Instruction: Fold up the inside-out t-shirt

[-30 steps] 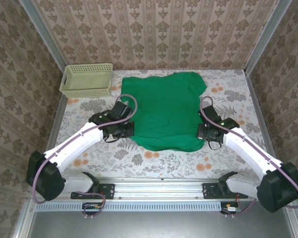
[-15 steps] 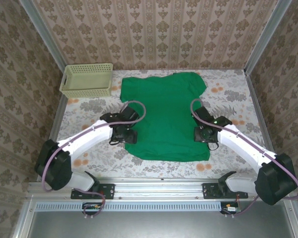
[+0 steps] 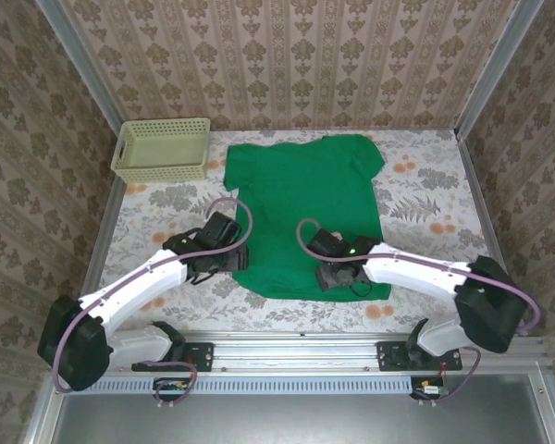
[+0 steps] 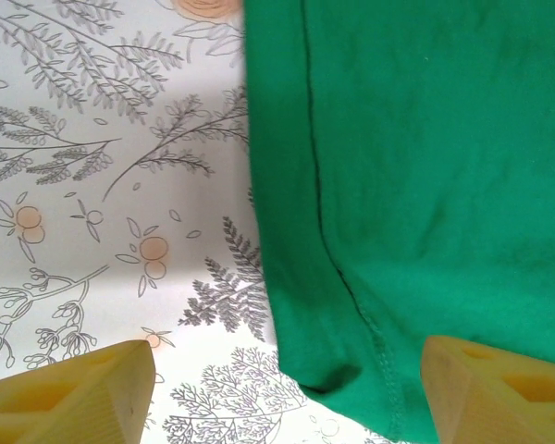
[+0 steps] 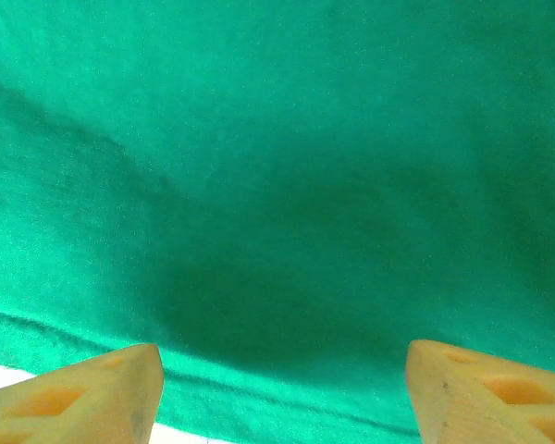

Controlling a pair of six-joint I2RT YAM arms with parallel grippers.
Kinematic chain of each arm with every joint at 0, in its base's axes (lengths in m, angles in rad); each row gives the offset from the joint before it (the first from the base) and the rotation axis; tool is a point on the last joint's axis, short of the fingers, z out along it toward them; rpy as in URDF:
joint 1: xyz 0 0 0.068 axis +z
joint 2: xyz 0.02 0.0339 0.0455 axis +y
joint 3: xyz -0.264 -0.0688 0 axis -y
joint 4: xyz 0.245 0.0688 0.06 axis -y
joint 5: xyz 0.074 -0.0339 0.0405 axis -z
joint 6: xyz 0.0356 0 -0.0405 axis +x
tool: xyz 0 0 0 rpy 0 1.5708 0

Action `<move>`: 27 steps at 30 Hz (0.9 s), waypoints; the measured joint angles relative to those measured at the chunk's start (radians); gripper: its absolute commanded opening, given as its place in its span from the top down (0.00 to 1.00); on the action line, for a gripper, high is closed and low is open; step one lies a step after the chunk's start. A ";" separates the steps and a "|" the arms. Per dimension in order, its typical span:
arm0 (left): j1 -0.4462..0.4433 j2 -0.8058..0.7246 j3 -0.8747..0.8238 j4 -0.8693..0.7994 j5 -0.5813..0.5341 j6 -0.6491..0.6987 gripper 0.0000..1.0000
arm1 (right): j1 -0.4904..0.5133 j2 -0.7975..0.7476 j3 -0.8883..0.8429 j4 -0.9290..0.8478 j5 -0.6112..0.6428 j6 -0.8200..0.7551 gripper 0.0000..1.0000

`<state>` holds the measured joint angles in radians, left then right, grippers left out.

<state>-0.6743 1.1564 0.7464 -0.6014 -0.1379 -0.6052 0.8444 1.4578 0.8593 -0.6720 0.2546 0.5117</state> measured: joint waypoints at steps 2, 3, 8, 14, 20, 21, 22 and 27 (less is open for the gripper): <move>0.027 -0.021 -0.023 0.022 0.016 -0.002 0.23 | 0.005 0.048 0.002 0.014 0.000 -0.010 0.27; 0.039 -0.033 -0.036 0.033 0.026 -0.004 0.22 | 0.005 0.071 0.003 0.020 0.000 -0.015 0.27; 0.061 -0.051 -0.073 0.064 0.060 -0.005 0.22 | 0.008 0.124 0.009 0.034 0.002 -0.028 0.46; 0.061 -0.051 -0.079 0.103 0.099 -0.005 0.22 | 0.010 0.146 0.025 0.041 0.021 -0.035 0.91; 0.028 -0.045 -0.079 0.158 0.126 0.000 0.22 | 0.010 0.102 0.029 0.036 0.041 -0.039 1.00; 0.009 -0.040 -0.079 0.168 0.127 0.004 0.21 | 0.010 0.084 0.031 0.034 0.044 -0.039 1.00; -0.012 -0.033 -0.079 0.179 0.127 0.010 0.21 | 0.010 0.064 0.033 0.030 0.047 -0.039 1.00; -0.157 0.021 -0.059 0.260 0.118 0.071 0.16 | -0.011 -0.068 0.055 0.009 0.039 -0.046 1.00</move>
<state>-0.8314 1.1778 0.6872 -0.3412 -0.0196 -0.5343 0.8337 1.3899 0.9142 -0.6628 0.2932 0.4656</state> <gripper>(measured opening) 0.823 0.065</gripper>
